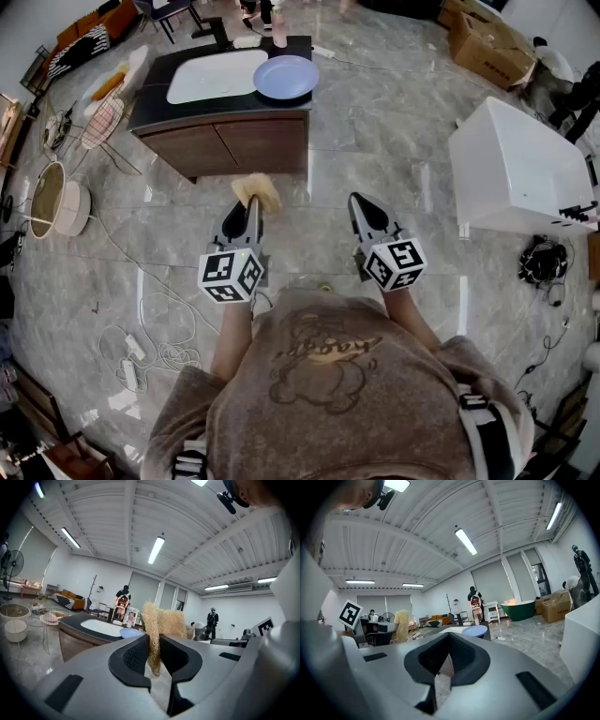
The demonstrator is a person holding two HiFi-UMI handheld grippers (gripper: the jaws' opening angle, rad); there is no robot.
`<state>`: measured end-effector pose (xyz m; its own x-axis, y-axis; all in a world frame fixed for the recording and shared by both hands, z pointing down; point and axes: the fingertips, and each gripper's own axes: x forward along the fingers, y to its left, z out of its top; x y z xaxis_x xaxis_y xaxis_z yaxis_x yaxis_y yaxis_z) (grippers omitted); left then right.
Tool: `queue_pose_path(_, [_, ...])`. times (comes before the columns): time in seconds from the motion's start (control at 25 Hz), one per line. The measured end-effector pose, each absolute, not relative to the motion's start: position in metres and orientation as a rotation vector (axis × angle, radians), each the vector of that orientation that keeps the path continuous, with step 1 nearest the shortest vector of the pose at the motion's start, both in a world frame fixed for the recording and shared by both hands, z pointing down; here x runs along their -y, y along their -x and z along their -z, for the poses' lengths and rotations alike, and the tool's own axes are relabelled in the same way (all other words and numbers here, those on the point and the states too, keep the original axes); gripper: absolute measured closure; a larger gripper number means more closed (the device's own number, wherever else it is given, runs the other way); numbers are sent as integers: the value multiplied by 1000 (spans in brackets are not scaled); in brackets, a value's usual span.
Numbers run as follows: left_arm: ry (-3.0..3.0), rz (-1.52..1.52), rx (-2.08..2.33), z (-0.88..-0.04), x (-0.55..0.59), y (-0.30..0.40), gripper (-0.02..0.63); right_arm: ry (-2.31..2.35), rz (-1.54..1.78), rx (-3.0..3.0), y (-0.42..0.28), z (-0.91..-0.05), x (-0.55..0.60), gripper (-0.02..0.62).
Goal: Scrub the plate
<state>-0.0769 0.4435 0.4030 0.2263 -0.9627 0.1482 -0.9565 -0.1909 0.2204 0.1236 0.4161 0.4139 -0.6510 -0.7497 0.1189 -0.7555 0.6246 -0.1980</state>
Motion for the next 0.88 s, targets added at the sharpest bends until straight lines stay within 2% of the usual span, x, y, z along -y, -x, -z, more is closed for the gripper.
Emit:
queue_pose_path(0.4, [-2238, 37, 1838, -416, -423, 46, 541, -1209, -403, 2849, -142, -437, -397, 597])
queue_pose_path(0.88, [-2222, 39, 1855, -430, -358, 45, 541, -1202, -462, 2849, -147, -458, -331, 597])
